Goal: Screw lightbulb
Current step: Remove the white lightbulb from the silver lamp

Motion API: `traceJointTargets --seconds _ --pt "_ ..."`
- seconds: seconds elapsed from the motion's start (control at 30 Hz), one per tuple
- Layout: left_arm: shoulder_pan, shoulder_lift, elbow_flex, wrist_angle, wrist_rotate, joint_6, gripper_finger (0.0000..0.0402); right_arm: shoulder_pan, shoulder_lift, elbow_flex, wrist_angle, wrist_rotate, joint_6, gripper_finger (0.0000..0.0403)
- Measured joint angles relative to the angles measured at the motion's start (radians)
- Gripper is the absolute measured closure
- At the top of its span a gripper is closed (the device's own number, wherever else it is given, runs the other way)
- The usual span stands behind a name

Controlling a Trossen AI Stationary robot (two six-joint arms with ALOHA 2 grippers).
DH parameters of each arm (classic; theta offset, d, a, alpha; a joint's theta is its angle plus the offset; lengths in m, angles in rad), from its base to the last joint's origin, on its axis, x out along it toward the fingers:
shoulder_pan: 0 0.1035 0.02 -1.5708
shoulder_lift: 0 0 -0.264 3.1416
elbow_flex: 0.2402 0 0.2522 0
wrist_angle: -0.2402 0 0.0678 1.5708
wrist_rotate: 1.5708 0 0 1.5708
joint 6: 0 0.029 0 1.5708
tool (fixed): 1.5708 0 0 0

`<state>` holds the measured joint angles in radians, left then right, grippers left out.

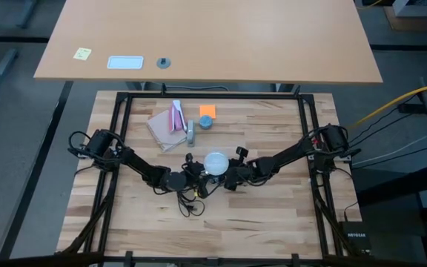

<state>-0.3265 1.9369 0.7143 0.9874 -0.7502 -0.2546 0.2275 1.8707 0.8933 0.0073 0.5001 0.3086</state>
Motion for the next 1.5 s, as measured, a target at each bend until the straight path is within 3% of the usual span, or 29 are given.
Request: traceJointTargets --seconds 0.3,0.63,1.03,1.17,1.33,1.5 --pt "0.005 -0.001 0.000 -0.004 -0.034 -0.001 0.0281 0.071 0.000 -0.001 0.014 0.011 0.103 0.0393" --pt "0.013 0.000 0.001 -0.016 -0.064 0.016 0.0297 0.142 -0.001 0.004 0.181 0.041 0.114 0.0393" --pt "0.008 0.000 0.001 -0.124 -0.053 -0.044 0.0315 0.140 -0.001 0.004 0.121 0.057 0.114 0.0393" --pt "0.012 0.000 0.001 -0.133 -0.051 -0.093 0.0289 0.139 -0.001 0.004 0.119 0.057 0.113 0.0393" --pt "0.021 0.000 0.000 -0.134 -0.046 -0.168 0.0224 0.139 -0.001 0.003 0.118 0.057 0.113 0.0393" --pt "0.009 0.003 -0.002 -0.085 -0.045 -0.111 0.0169 0.139 -0.001 0.003 0.112 0.057 0.114 0.0393"
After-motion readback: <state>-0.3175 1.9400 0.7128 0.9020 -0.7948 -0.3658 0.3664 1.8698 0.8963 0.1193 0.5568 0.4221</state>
